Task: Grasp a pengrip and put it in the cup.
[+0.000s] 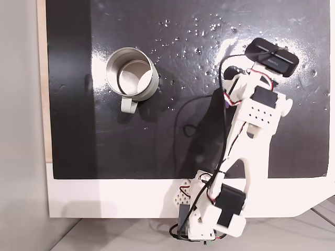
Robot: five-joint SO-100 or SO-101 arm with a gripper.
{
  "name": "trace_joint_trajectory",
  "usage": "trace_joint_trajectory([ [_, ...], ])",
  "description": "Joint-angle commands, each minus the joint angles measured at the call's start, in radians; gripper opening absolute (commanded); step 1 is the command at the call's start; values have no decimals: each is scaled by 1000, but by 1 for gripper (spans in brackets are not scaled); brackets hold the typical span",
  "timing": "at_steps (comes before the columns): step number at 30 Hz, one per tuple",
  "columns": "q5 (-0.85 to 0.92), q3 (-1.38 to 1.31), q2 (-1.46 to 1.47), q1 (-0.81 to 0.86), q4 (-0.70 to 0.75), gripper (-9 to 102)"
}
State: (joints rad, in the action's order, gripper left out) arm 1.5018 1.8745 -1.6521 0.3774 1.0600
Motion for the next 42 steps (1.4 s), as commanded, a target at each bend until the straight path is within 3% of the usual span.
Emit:
trace_joint_trajectory([
  [1, 29, 97, -120, -9, -98, 22],
  [18, 38, 391, -124, -34, -411, 20],
  [25, 55, 468, -124, -15, -486, 3],
  [28, 66, 486, -123, -6, -512, 1],
  [35, 58, 468, -149, -2, -503, 0],
  [42, -63, 201, -164, -72, -244, 0],
])
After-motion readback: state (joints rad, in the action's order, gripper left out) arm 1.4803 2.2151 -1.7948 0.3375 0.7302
